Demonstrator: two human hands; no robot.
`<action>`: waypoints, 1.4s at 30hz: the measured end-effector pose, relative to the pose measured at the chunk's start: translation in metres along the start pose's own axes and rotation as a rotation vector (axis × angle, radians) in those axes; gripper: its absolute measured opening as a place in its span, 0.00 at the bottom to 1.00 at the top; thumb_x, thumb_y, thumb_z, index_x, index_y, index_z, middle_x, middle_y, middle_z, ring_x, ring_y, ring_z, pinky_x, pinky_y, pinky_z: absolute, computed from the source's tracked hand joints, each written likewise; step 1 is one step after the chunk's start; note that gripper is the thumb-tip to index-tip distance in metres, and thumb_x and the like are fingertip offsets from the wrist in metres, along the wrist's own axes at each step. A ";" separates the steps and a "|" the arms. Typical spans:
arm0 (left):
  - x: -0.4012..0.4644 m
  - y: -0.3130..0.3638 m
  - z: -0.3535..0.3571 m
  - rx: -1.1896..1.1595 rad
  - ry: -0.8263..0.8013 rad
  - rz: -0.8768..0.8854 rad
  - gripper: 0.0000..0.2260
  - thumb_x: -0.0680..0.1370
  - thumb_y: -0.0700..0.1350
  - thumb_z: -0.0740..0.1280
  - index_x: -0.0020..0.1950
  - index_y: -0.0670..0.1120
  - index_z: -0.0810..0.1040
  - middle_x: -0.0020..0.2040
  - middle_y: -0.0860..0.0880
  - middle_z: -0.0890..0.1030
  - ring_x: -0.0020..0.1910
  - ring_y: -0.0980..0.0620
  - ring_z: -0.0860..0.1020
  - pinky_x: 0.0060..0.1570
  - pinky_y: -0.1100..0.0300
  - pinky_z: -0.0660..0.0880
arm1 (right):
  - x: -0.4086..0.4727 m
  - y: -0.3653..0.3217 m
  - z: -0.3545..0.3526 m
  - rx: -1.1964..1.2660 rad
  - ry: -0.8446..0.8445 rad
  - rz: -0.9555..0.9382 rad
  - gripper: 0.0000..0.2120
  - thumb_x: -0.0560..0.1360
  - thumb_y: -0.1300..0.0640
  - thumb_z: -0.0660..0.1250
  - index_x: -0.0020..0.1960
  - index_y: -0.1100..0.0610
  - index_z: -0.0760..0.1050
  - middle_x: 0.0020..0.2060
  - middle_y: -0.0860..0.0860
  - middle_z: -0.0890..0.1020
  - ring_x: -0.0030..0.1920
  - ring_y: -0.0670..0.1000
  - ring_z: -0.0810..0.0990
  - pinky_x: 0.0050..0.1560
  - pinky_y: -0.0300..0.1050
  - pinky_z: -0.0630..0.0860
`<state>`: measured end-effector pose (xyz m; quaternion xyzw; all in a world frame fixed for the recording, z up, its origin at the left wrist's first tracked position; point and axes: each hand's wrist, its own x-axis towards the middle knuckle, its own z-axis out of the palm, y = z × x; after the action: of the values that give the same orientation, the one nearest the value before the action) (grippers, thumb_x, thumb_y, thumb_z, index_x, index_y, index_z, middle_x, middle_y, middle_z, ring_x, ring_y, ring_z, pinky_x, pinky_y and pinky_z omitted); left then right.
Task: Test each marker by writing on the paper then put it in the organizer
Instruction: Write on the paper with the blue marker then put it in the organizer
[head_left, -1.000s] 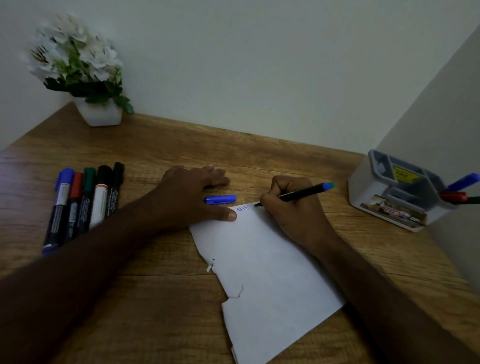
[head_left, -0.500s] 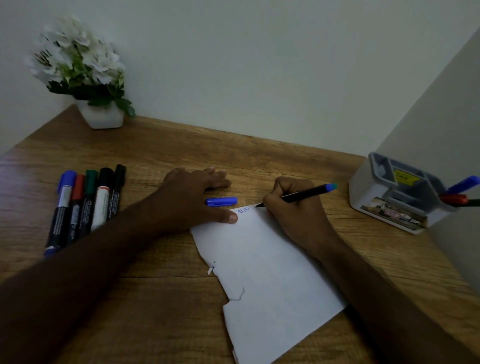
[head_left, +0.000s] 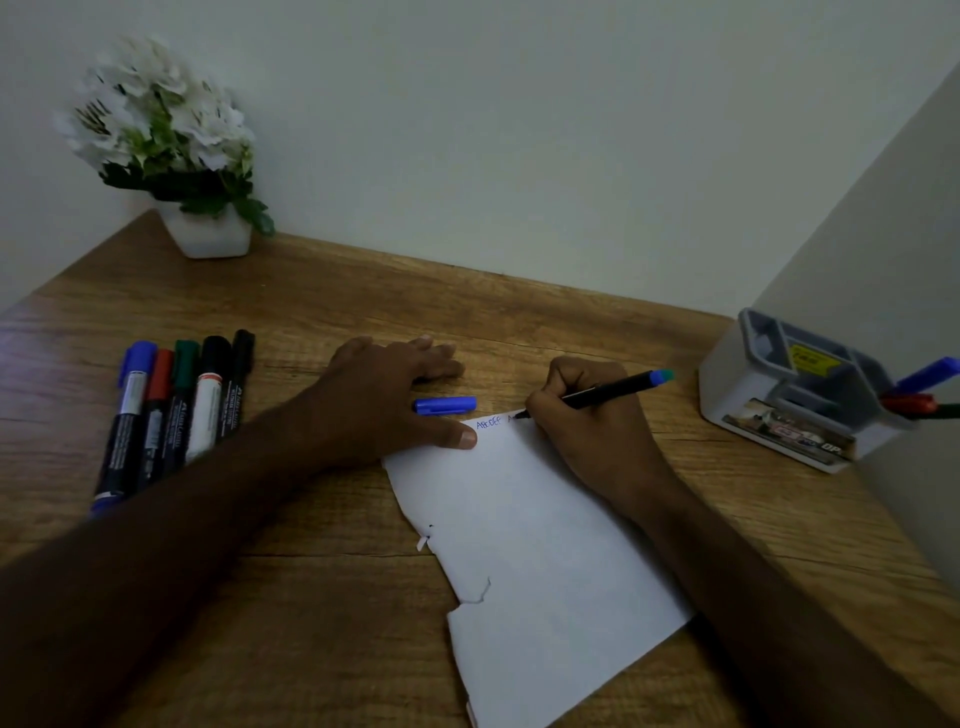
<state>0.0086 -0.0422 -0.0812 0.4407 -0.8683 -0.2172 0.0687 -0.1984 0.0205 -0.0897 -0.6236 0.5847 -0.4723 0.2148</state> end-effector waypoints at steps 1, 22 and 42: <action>0.000 0.000 0.000 0.005 -0.003 0.000 0.43 0.61 0.73 0.59 0.75 0.58 0.62 0.78 0.57 0.57 0.76 0.56 0.56 0.75 0.48 0.51 | 0.000 0.000 0.000 0.000 -0.003 -0.001 0.12 0.67 0.65 0.66 0.29 0.66 0.65 0.24 0.52 0.70 0.27 0.43 0.66 0.28 0.36 0.63; 0.000 0.000 0.001 -0.014 0.006 0.002 0.43 0.61 0.73 0.60 0.74 0.58 0.64 0.77 0.57 0.59 0.76 0.57 0.56 0.75 0.46 0.52 | 0.000 -0.003 -0.001 0.000 -0.003 -0.003 0.13 0.65 0.62 0.65 0.27 0.58 0.62 0.22 0.46 0.65 0.26 0.42 0.62 0.27 0.36 0.60; 0.002 -0.003 0.002 -0.002 -0.009 0.010 0.44 0.61 0.73 0.58 0.75 0.58 0.62 0.78 0.58 0.57 0.77 0.58 0.53 0.75 0.48 0.48 | 0.000 0.000 0.000 -0.022 0.037 0.021 0.13 0.67 0.65 0.67 0.30 0.67 0.64 0.24 0.51 0.68 0.28 0.43 0.65 0.29 0.39 0.62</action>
<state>0.0093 -0.0445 -0.0848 0.4354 -0.8705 -0.2199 0.0661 -0.1983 0.0199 -0.0899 -0.6109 0.6004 -0.4750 0.2017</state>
